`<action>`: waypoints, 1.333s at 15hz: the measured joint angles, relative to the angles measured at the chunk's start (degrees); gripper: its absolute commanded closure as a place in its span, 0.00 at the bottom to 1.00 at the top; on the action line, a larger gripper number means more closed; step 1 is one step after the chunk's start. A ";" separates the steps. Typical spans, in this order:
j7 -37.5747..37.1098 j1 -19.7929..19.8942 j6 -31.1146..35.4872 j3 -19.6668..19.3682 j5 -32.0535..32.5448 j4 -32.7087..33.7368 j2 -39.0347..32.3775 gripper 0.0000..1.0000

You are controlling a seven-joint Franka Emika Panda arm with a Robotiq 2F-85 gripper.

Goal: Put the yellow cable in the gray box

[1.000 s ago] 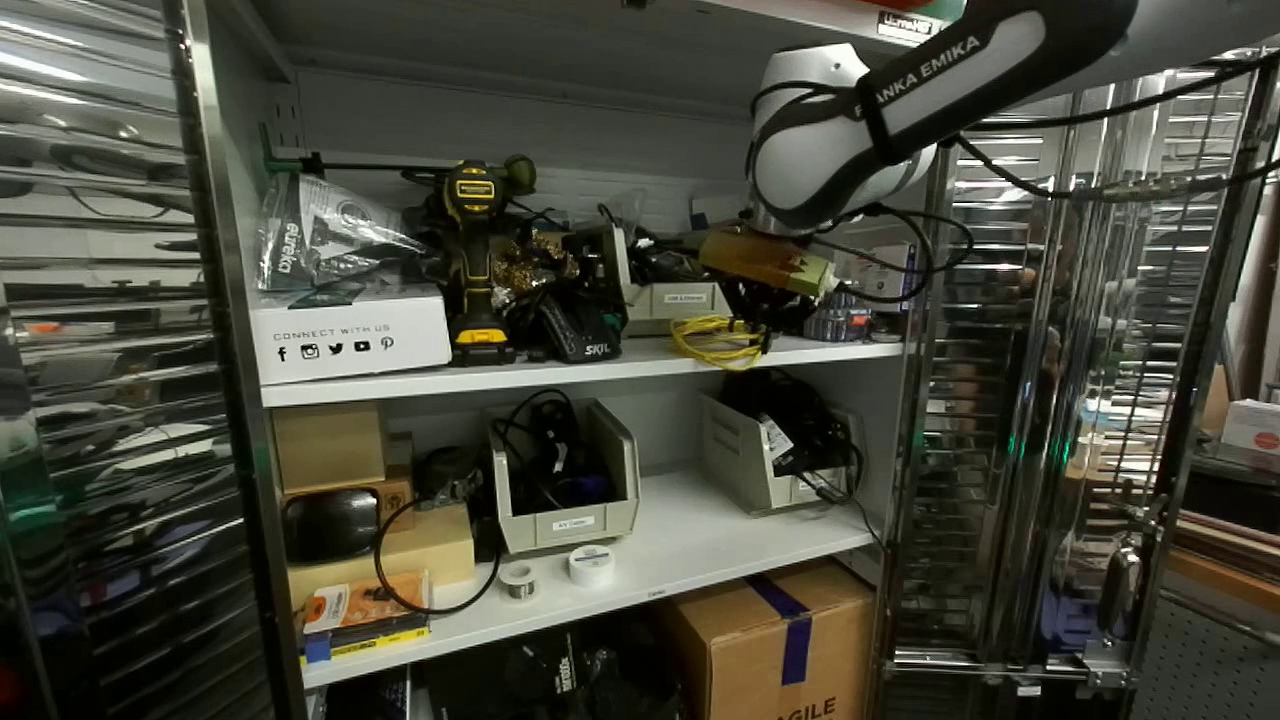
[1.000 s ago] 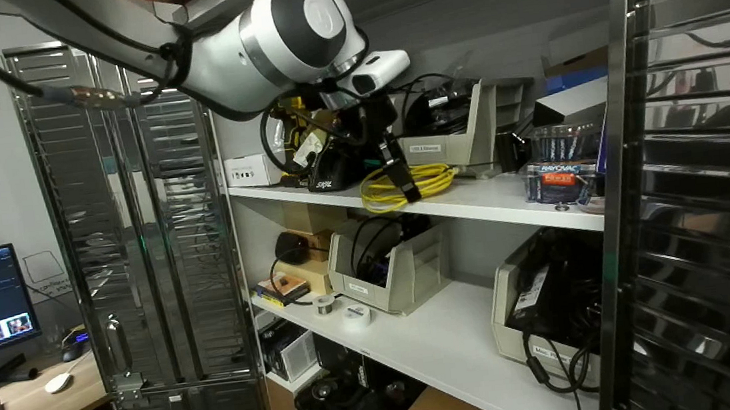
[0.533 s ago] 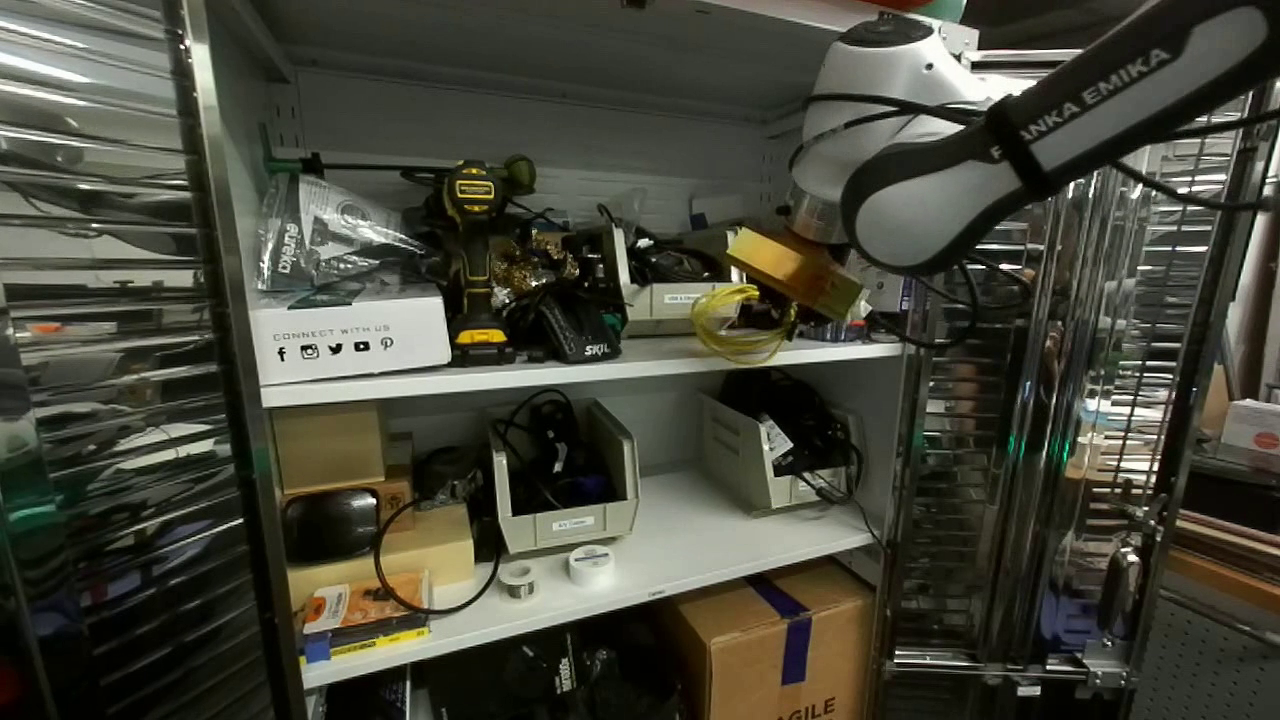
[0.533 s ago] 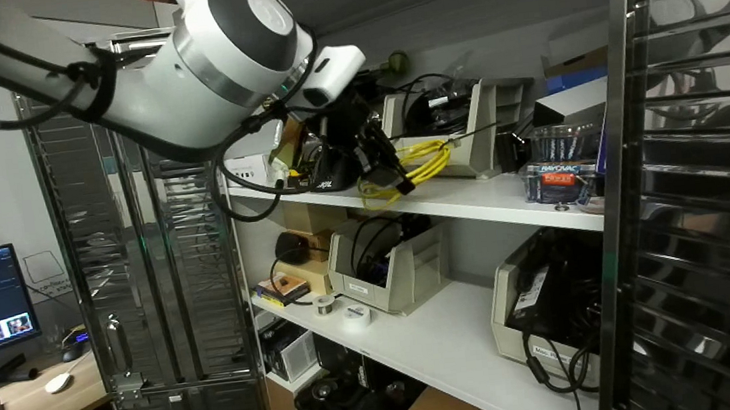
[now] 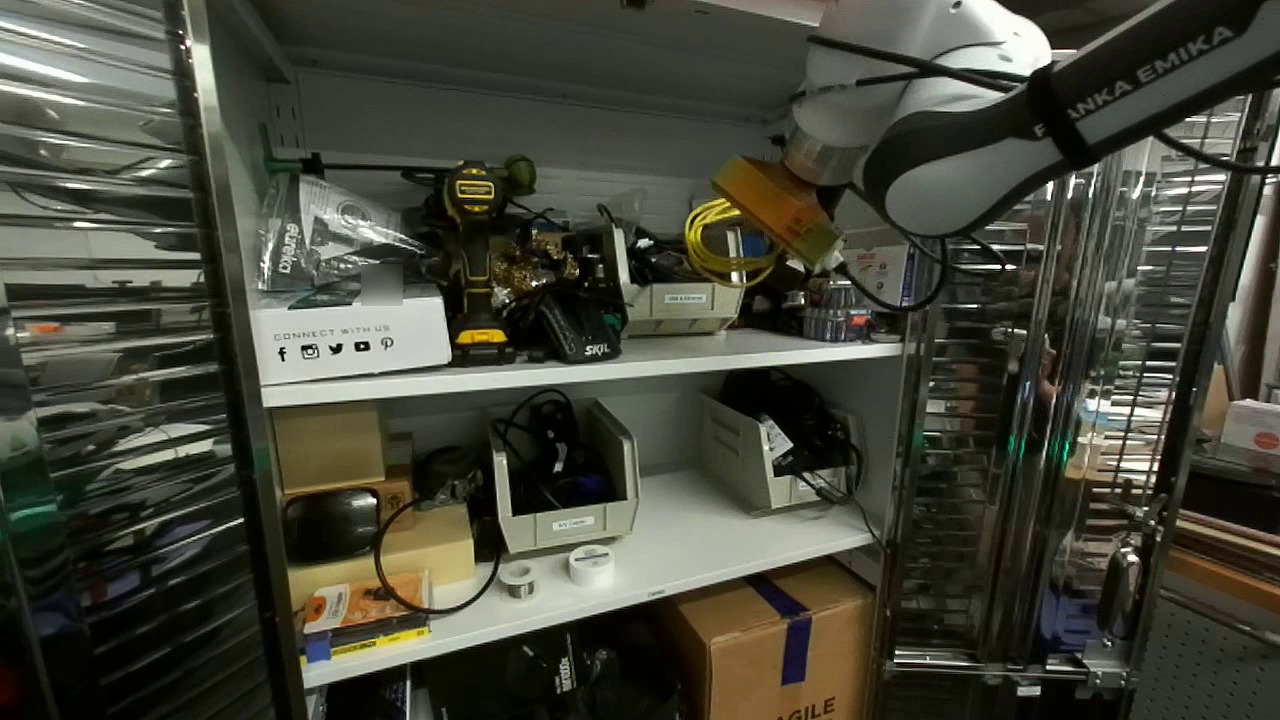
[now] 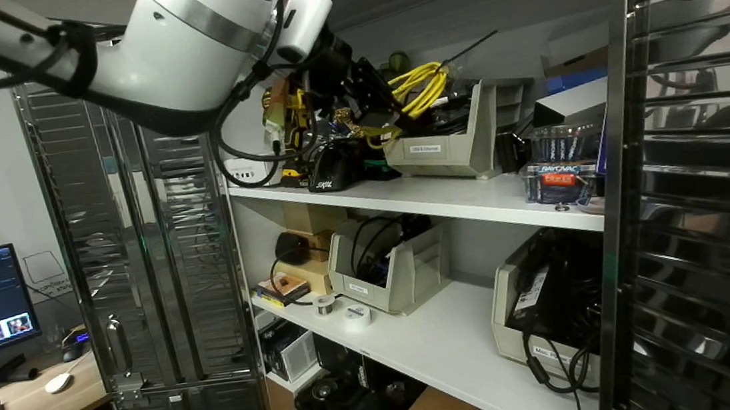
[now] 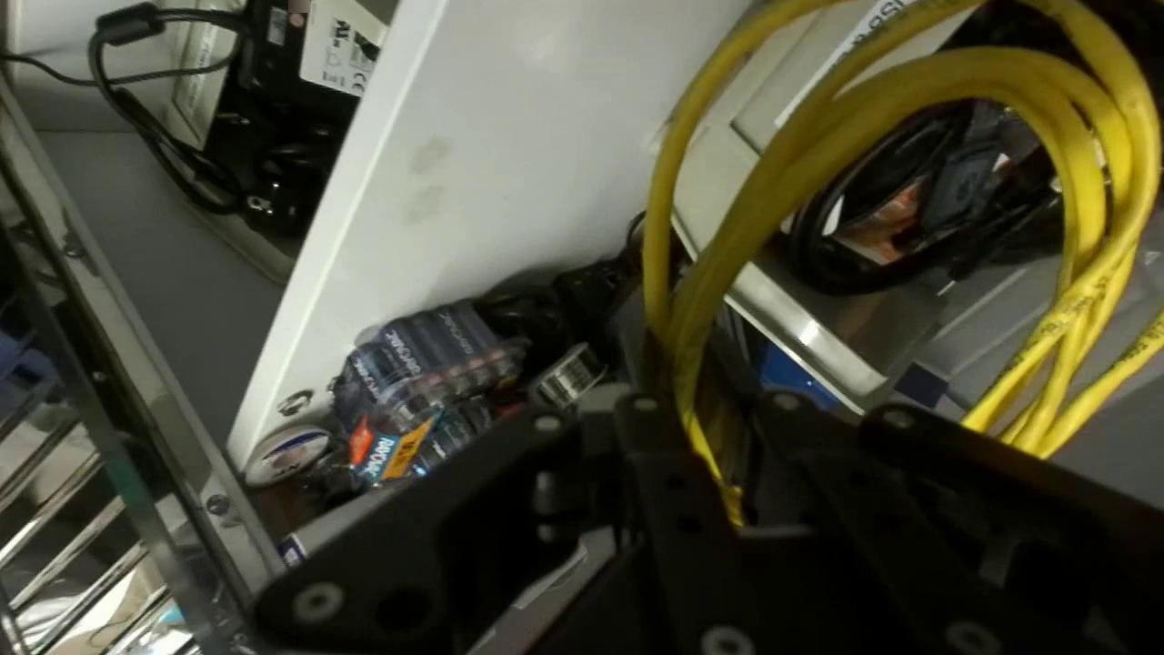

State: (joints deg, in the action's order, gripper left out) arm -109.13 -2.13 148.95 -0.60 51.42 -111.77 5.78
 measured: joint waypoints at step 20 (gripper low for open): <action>3.03 -3.18 -16.54 0.38 -0.81 47.02 -33.89 0.96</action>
State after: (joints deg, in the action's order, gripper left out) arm -106.11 -5.31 132.41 -0.22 50.61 -64.75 -28.11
